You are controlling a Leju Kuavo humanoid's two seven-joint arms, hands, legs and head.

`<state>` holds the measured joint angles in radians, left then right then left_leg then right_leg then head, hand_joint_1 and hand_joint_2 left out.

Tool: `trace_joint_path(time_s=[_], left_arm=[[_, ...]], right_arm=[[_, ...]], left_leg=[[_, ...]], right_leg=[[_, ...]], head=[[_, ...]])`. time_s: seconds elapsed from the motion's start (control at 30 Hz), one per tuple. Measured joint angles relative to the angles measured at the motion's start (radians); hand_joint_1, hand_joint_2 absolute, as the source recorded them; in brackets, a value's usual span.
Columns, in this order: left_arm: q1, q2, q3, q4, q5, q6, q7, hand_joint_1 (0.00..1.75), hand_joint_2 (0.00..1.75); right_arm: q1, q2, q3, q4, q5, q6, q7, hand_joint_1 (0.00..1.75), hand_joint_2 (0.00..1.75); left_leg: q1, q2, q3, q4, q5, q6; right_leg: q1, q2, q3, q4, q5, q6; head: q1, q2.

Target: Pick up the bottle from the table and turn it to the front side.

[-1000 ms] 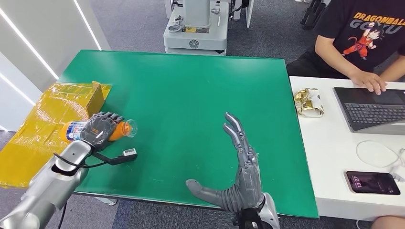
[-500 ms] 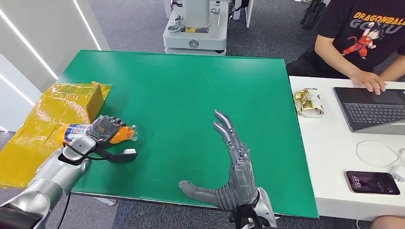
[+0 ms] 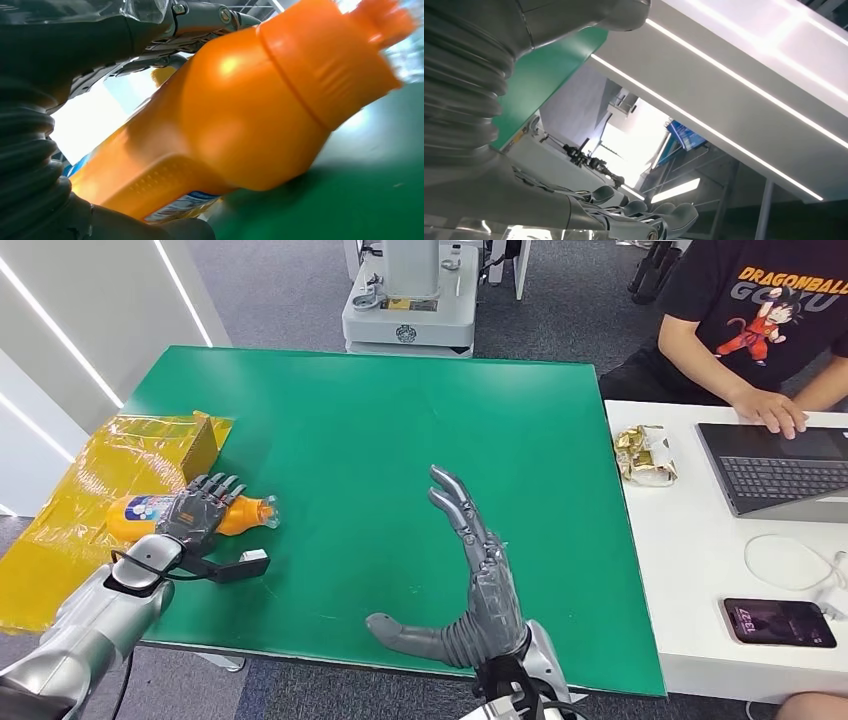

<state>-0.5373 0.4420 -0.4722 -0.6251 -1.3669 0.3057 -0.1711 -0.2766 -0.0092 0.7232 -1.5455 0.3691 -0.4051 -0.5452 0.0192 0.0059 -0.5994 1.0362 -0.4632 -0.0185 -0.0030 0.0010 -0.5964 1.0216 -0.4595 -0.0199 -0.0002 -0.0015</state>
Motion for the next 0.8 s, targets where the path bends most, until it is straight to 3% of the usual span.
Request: trace_joint_path(time_s=[0.47, 0.8], left_arm=[[0.070, 0.030, 0.056, -0.078, -0.010, 0.017, -0.009, 0.00, 1.75], [0.151, 0.050, 0.102, -0.275, -0.013, 0.003, -0.045, 0.00, 1.75]], right_arm=[[-0.006, 0.001, 0.002, 0.035, -0.035, -0.016, -0.007, 0.00, 1.75], [-0.009, 0.001, 0.010, 0.037, -0.044, -0.038, -0.002, 0.00, 1.75]], left_leg=[[0.000, 0.000, 0.001, 0.000, 0.000, -0.001], [0.000, 0.000, 0.000, 0.000, 0.000, -0.001]], right_leg=[[0.000, 0.000, 0.001, 0.001, 0.000, 0.000], [0.000, 0.000, 0.000, 0.000, 0.000, 0.000]], head=[[0.000, 0.000], [0.000, 0.000]])
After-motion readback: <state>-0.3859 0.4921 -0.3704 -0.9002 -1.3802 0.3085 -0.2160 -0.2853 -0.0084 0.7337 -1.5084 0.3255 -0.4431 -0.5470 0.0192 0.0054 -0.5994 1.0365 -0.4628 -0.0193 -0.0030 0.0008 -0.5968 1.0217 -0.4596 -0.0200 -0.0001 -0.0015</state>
